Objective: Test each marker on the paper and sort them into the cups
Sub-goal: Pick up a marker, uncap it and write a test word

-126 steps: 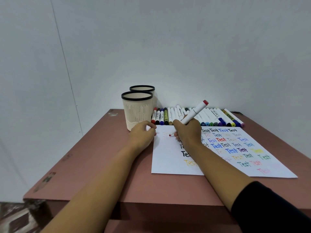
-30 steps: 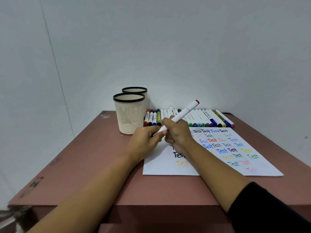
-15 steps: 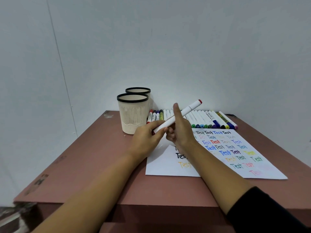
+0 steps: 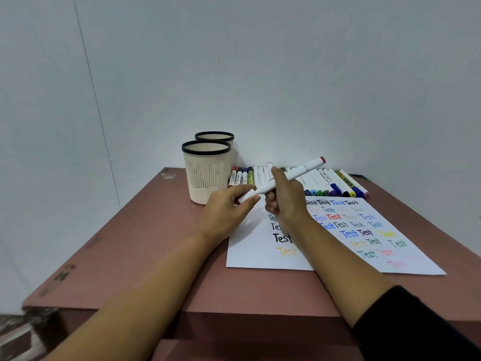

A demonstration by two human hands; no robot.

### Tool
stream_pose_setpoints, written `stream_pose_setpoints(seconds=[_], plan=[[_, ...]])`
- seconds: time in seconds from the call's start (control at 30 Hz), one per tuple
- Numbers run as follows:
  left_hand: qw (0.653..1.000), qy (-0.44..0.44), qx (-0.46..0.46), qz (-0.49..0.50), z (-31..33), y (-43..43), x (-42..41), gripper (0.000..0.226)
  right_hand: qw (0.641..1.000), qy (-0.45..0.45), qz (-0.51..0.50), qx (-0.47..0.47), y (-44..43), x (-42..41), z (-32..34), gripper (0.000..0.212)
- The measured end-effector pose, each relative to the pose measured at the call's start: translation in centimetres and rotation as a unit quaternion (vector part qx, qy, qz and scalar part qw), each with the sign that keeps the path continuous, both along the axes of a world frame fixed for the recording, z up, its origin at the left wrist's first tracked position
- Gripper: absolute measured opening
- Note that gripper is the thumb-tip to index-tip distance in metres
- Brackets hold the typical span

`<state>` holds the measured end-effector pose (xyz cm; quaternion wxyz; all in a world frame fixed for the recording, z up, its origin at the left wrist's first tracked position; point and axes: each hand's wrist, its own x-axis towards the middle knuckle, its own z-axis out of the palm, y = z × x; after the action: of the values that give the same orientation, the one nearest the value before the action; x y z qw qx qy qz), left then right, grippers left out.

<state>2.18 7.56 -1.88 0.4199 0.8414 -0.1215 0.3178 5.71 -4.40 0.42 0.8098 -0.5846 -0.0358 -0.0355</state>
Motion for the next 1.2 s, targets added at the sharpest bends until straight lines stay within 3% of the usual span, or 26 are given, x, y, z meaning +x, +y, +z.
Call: stream_pose_setpoints(seconds=[0.23,0.43,0.8,1.07,1.2], plan=[[0.999,-0.010,0.035,-0.039,-0.1,0.1,0.1,0.035,0.998,0.020,0.048,-0.031,0.2,-0.5,-0.1,0.034],[0.993,-0.067,0.089,-0.048,-0.1,-0.4,-0.2,0.030,0.998,0.029,0.042,0.022,0.7,-0.9,-0.1,0.035],[0.992,-0.090,0.080,-0.031,-0.2,-1.0,-0.3,0.039,0.993,0.079,0.034,0.079,1.4,-1.1,-0.4,0.035],[0.990,-0.106,0.096,0.002,0.1,-0.6,0.0,0.030,0.995,0.063,0.077,0.011,1.0,-1.1,0.8,0.038],[0.994,-0.076,0.062,0.045,0.0,0.0,0.3,0.021,0.991,0.097,0.071,0.060,0.2,-1.3,1.5,0.046]])
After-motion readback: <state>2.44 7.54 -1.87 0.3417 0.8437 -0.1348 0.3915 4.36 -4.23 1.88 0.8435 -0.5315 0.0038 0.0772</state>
